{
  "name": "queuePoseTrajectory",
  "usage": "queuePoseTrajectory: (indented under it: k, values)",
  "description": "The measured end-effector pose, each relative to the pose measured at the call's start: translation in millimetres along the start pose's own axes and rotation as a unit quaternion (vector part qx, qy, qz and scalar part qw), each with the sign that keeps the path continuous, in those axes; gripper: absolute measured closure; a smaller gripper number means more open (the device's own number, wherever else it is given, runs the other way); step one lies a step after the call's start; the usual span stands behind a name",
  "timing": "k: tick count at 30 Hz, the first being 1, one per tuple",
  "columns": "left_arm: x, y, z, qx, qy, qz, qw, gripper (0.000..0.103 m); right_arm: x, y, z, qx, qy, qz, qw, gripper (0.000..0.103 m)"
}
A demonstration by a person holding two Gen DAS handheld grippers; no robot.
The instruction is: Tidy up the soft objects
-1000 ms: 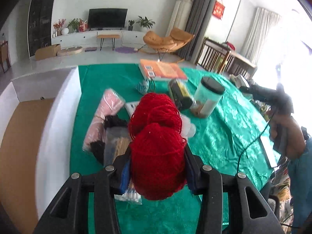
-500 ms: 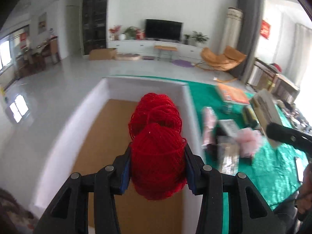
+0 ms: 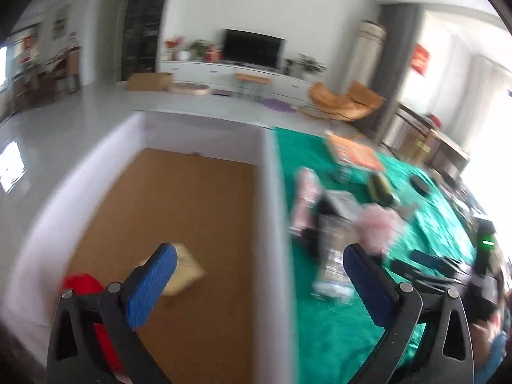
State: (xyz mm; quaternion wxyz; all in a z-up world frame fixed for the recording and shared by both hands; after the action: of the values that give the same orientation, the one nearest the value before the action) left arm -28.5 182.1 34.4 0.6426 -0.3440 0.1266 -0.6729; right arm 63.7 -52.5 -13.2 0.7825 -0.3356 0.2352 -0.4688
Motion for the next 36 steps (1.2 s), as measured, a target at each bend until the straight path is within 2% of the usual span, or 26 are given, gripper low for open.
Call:
queuePoseTrajectory:
  k: [2,5,8,10,12,14,17,20,27,36]
  values:
    - [40,22,-10,-0.023,0.026,-0.044,0.9984,0.0,47,13,-23,-0.014,0.027,-0.066,0.997,0.032]
    - [95,64,-39,-0.08,0.071,-0.095,0.9898,0.0,116,32,-49,-0.044,0.075,-0.14,0.986,0.032]
    - [131,112,-71,-0.128,0.115,-0.098,0.9802,0.0,154,39,-75,-0.054,0.112,-0.177,0.976,0.032]
    - [139,142,-87,-0.15,0.133,-0.086,0.9759,0.0,168,34,-77,-0.039,0.141,-0.184,0.972,0.031]
    - [138,156,-100,-0.152,0.147,-0.07,0.9748,0.0,172,31,-75,-0.027,0.148,-0.189,0.97,0.031]
    - [132,169,-104,-0.15,0.156,-0.05,0.9751,0.0,178,39,-76,-0.042,0.149,-0.196,0.968,0.03]
    - [126,174,-103,-0.143,0.169,-0.04,0.9744,0.0,178,40,-72,-0.047,0.142,-0.207,0.967,0.028]
    - [130,176,-111,-0.141,0.201,-0.017,0.9693,0.0,172,37,-74,-0.046,0.145,-0.208,0.966,0.022]
    - [122,181,-106,-0.146,0.173,-0.031,0.9737,0.0,165,29,-82,-0.043,0.148,-0.209,0.966,0.018]
    - [121,181,-108,-0.144,0.174,-0.029,0.9738,0.0,165,29,-82,-0.043,0.147,-0.209,0.966,0.018]
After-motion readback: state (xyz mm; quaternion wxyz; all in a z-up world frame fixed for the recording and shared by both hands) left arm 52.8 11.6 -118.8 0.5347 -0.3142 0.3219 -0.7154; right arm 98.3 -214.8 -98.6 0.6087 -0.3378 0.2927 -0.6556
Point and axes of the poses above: each gripper's, at about its wrist camera, not at the fingertips, and y roughly the way its jaws point, x to its right, z to its top, the point moved 3 cm from there along y, roughly the way its jaws point, and after that the axes turned 7 degrees about -z, right-handed, at the moved point
